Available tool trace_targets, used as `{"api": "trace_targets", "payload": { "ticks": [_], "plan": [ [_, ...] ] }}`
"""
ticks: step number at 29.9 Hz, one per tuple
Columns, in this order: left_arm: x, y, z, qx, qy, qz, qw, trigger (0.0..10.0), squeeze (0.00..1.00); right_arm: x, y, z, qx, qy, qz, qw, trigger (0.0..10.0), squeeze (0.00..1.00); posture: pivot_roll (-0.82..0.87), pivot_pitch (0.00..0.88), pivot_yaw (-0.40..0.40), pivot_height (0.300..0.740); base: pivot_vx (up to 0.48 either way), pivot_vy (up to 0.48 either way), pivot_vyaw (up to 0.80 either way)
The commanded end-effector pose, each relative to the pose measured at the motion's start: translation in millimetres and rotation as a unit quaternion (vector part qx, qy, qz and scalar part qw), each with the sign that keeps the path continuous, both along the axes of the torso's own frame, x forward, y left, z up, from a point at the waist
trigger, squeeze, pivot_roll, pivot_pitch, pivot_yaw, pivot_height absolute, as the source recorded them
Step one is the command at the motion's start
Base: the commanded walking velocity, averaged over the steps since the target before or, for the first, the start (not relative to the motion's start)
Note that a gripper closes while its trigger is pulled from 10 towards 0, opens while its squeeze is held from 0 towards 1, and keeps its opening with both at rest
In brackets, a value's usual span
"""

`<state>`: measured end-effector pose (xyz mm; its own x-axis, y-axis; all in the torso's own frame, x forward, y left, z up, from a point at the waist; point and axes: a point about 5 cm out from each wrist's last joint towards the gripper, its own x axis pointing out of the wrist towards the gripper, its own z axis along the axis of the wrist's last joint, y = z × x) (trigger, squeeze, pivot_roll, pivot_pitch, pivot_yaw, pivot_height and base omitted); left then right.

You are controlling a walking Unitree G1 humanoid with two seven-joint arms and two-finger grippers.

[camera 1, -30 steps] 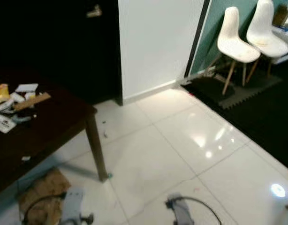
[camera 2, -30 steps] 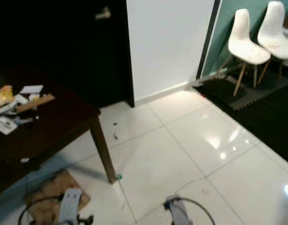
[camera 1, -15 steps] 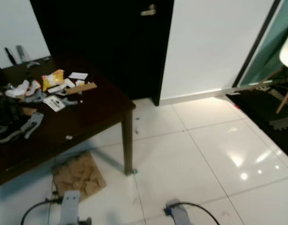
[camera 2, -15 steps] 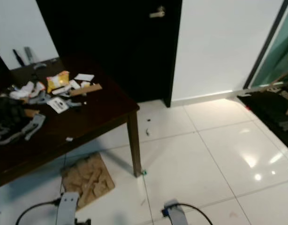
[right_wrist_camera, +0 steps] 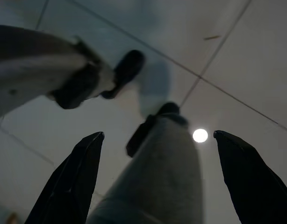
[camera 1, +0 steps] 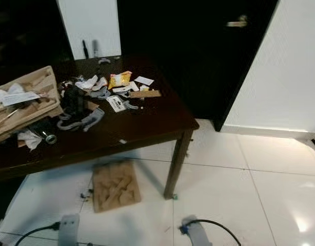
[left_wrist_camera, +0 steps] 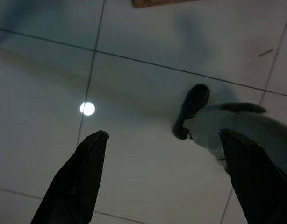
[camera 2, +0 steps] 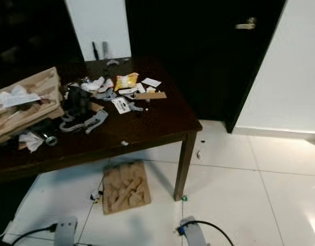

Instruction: Picking trash to rubbish bin

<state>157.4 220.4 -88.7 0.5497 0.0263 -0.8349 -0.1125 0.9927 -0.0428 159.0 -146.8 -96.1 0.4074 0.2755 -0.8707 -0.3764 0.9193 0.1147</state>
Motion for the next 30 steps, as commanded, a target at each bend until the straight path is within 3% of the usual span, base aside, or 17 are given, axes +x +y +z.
{"api": "trace_targets", "payload": {
  "ticks": [1, 30],
  "plan": [
    [-2.1, 1.4, -0.6, 0.000, 0.004, 0.001, 1.000, 10.0, 0.00, -4.0, -1.6, -1.7, -0.003, 0.008, 0.000, 1.000, 10.0, 0.00, 0.12, 0.055, 0.007, 0.740, 0.000, 0.000, 0.80],
    [-1.0, -0.8, -0.6, -0.012, 0.003, 0.002, 1.000, 10.0, 0.00, 0.1, -3.4, 0.4, 0.003, 0.001, 0.002, 1.000, 10.0, 0.00, 0.11, 0.059, 0.008, 0.740, 0.000, 0.000, 0.80]
  ]
}}
